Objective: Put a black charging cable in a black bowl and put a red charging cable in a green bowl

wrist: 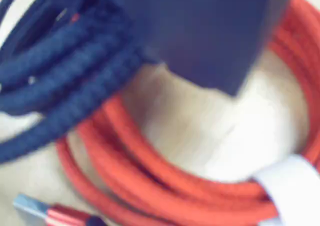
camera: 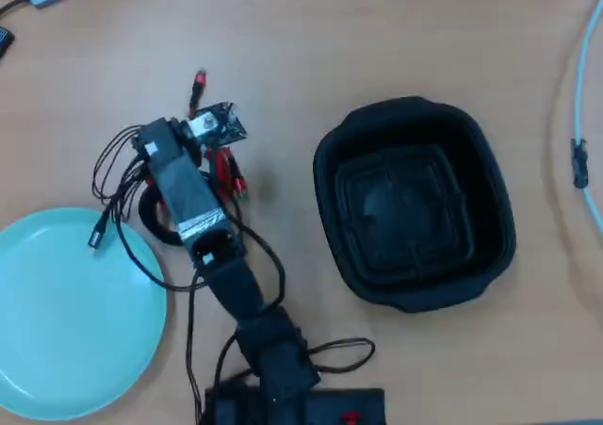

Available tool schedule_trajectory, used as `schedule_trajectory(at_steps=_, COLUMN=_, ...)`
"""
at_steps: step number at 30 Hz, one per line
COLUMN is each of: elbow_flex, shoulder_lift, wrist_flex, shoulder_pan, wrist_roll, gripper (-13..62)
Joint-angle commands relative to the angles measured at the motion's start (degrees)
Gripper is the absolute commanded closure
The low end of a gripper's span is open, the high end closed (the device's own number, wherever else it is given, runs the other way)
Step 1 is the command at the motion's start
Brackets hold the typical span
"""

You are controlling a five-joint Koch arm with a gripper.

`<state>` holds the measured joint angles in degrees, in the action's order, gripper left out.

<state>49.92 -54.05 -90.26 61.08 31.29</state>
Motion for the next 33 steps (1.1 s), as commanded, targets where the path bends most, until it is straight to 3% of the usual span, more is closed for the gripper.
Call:
schedule_trajectory(at_steps=1, elbow_flex=-4.6, shoulder_lift=-1.4, wrist_flex=-0.5, shoulder_pan=0.8, wrist_roll=0.9, gripper=56.8)
schedule_trajectory(at_steps=5, elbow_flex=-4.6, shoulder_lift=-2.2, wrist_flex=-1.1, shoulder_pan=1.3, wrist_roll=0.6, gripper=56.7)
schedule_trajectory(at_steps=22, elbow_flex=-3.8, shoulder_lift=-32.5, wrist_flex=-11.1, shoulder_pan=9.7, wrist_roll=0.0, gripper=56.6)
schedule_trajectory(at_steps=33, elbow_flex=-5.0, shoulder_lift=-39.1, wrist_flex=-10.9, shoulder_pan=21.7, wrist_roll=-0.2, gripper=56.6)
